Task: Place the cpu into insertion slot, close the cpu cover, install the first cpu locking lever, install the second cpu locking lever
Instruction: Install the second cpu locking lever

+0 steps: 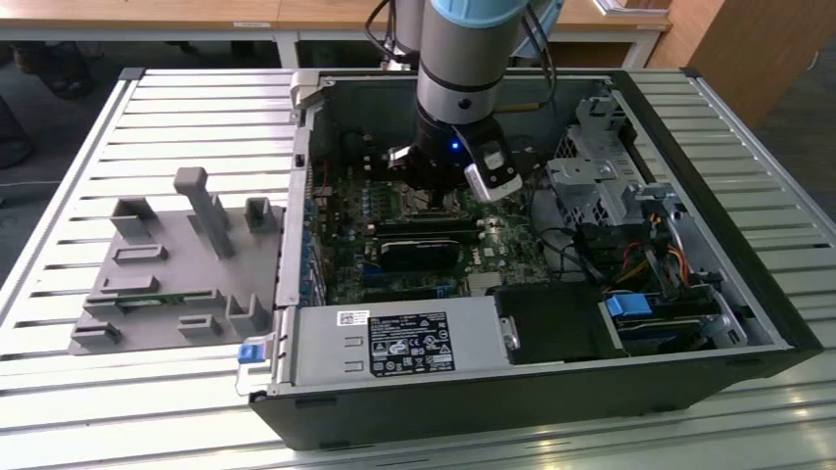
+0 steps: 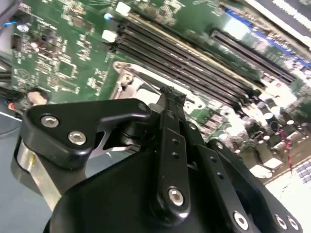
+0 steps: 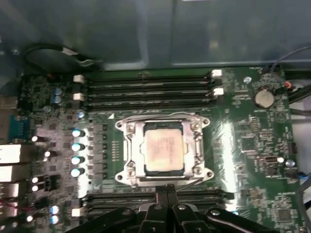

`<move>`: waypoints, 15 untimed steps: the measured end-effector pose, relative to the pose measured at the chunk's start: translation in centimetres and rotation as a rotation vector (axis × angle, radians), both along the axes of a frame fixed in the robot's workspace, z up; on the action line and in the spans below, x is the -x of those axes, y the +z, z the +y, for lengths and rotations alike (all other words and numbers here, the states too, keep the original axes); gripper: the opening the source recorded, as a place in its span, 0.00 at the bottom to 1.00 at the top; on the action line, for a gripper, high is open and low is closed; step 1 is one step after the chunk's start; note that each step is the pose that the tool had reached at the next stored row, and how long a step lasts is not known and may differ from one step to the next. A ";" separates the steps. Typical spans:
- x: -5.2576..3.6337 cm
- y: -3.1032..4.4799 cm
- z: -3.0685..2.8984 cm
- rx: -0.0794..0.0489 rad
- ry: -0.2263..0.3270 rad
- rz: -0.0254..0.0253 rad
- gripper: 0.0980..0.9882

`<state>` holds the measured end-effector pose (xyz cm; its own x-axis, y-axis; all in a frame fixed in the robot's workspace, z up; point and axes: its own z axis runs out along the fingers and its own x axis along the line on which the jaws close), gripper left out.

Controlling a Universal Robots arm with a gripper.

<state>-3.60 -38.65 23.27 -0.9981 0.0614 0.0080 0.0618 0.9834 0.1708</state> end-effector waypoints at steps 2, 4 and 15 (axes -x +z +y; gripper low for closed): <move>0.49 -0.04 -0.03 -0.001 0.000 0.0000 0.01; 0.71 -0.27 -0.03 -0.002 0.000 -0.0001 0.01; 1.53 -1.80 -0.58 -0.035 0.000 0.0000 0.01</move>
